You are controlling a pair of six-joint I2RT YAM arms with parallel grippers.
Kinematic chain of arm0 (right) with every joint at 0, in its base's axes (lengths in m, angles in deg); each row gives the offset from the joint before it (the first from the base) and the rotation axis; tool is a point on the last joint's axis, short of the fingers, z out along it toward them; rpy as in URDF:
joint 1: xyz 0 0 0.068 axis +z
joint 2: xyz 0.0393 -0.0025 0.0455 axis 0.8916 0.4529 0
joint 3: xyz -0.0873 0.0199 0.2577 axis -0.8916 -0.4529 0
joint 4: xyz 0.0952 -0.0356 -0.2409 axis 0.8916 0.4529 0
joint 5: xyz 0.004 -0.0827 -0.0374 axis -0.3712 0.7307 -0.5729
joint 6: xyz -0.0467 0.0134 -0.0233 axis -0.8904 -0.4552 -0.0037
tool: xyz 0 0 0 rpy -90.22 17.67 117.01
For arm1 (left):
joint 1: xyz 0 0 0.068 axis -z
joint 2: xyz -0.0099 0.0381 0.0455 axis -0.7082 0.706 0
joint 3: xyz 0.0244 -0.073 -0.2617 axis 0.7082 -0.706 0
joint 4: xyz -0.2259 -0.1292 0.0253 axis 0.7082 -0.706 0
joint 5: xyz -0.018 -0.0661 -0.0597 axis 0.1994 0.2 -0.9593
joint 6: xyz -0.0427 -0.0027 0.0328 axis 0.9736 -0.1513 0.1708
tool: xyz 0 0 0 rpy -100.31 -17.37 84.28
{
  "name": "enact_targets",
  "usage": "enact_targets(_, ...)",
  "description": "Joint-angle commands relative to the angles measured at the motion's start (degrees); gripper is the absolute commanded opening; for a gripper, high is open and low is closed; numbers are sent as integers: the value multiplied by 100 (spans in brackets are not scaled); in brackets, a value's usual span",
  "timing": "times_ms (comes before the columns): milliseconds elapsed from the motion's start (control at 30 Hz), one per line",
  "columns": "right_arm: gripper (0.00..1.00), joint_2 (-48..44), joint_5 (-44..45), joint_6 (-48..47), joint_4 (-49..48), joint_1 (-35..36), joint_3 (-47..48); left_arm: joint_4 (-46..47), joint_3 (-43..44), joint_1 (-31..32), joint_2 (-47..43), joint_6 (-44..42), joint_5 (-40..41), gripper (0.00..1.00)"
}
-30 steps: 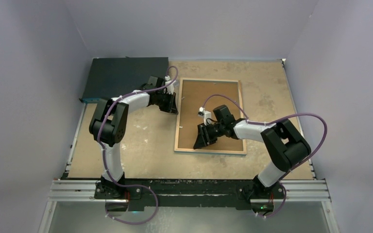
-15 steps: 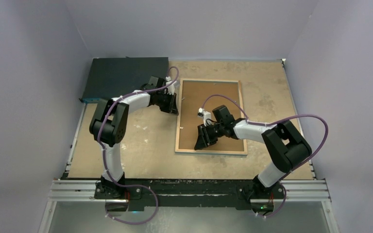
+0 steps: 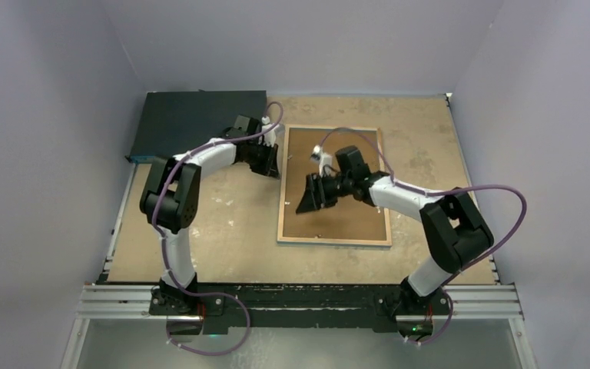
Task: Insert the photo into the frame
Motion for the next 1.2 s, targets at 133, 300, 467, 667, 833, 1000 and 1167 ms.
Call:
enact_targets(133, 68, 817, 1789, 1091, -1396, -1301, 2073, -1210, 346, -42, -1414, -1260, 266, 19)
enact_targets(300, 74, 2480, 3572, 156, -477, -1518, 4553, -1687, -459, 550, -2069, -2243, 494, 28)
enact_targets(467, 76, 4349, 3967, -351, 571, -1682, 7511, -1511, -1524, 1781, -2621, -2804, 1407, 33)
enact_targets(667, 77, 5268, 3946, -444, 772, -1913, 8453, -1395, -1752, 2740, -2426, -2990, 2091, 36)
enact_targets(833, 77, 5241, 3879, -436, 710, -2015, 7840, -1308, -1700, 3489, -2136, -2924, 2425, 39)
enact_targets(1000, 75, 5048, 3886, -517, 630, -2064, 7185, -1034, -1868, 3982, -1990, -2774, 2632, 41)
enact_targets(1167, 72, 4835, 3896, -598, 566, -2110, 6667, -623, -2123, 4306, -1843, -2789, 3368, 41)
